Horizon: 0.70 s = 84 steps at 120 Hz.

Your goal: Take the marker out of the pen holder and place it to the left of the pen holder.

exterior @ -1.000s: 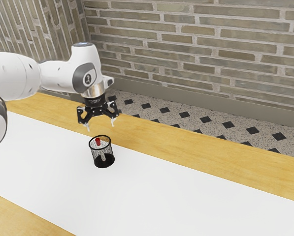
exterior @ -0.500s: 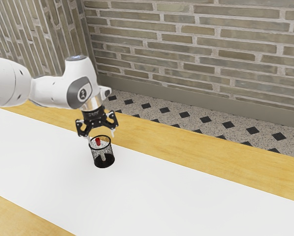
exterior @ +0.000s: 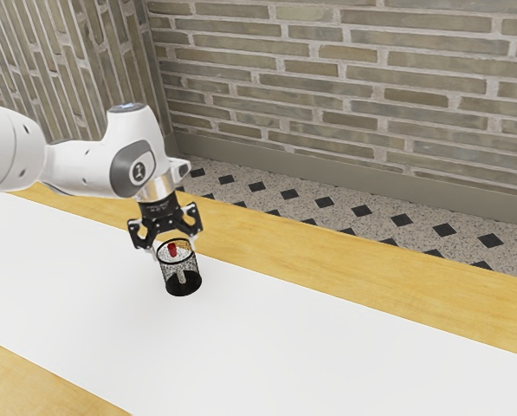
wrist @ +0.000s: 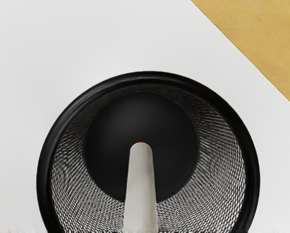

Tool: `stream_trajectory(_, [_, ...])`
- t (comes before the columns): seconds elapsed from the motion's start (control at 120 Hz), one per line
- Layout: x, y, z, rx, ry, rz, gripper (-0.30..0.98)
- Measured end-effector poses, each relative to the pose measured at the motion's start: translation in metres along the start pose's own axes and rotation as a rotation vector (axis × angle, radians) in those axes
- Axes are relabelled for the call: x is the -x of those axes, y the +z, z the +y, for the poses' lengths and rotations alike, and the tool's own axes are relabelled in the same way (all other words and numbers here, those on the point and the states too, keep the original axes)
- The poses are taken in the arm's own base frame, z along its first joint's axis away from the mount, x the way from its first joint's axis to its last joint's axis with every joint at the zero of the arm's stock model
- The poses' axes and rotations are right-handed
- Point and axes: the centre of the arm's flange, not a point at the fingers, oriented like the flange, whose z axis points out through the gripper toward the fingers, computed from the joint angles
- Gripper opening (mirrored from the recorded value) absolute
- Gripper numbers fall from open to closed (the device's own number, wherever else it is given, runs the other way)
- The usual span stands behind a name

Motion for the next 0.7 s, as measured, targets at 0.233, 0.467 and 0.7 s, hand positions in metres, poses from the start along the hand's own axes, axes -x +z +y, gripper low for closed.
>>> stream_trajectory(0.233, [0.0018, -0.0052, -0.0005, -0.007, -0.001, -0.015, 0.34])
stream_trajectory(0.467, [0.0028, -0.0048, -0.0016, -0.016, -0.002, -0.028, 0.15])
stream_trajectory(0.7, [0.0035, -0.0049, -0.0017, -0.019, -0.004, -0.032, 0.01])
